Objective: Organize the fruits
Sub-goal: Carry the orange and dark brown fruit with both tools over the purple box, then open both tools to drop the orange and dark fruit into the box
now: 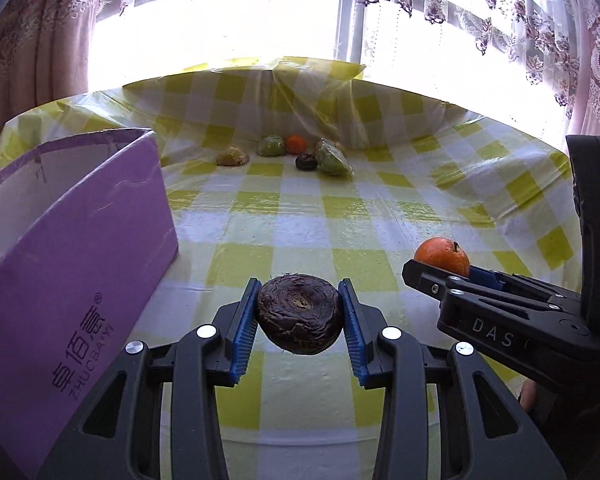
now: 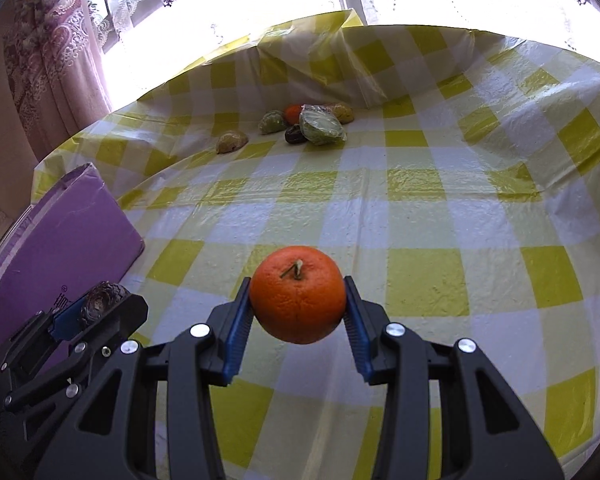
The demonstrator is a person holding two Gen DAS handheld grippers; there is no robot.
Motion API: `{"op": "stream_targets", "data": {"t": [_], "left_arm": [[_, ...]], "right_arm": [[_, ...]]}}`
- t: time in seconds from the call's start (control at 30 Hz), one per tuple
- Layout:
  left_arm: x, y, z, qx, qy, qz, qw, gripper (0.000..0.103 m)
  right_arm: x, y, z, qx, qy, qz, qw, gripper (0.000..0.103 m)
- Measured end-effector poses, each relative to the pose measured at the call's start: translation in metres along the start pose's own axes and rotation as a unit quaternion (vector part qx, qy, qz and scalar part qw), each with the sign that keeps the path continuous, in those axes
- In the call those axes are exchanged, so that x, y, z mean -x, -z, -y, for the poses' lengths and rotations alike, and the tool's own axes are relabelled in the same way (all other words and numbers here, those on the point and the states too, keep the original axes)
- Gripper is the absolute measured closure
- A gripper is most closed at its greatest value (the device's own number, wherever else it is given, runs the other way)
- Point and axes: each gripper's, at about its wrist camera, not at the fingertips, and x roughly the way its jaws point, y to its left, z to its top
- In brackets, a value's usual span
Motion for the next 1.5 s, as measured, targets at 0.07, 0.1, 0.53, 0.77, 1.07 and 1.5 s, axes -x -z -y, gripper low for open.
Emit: {"op": "stream_targets", "data": {"t": [0.07,0.1,0.53,0.77,1.07,1.5], "left_arm": [[0.01,0.004,-0.009,0.005,-0.008,0.005,0.9999,0.066],[0.016,0.006,-0.013,0.006,-0.012,0.009,0.9999,0.066],[0.11,0.002,-0.052,0.018,-0.061,0.118,0.991,0.066],[0.17,-0.014,-0.066,0.025,-0.094,0.214,0.9718,0.065],[0.184,-0.021,-0.136,0.108,-0.155,0.207,0.96,0.065],[0.12,-0.004,-0.191,0.135,-0.206,0.022,0.9689,0.066]], "right_arm": [[0.003,0.006,-0.013,0.014,-0.008,-0.001,1.0,0.059],[0.005,0.009,-0.019,0.02,-0.013,-0.001,1.0,0.059],[0.027,0.012,-0.091,0.074,-0.08,0.013,0.994,0.059],[0.059,-0.007,-0.138,0.109,-0.123,0.066,0.984,0.059],[0.062,-0.024,-0.214,0.177,-0.157,0.079,0.968,0.059],[0.001,-0.008,-0.283,0.293,-0.096,0.006,0.951,0.059]]}}
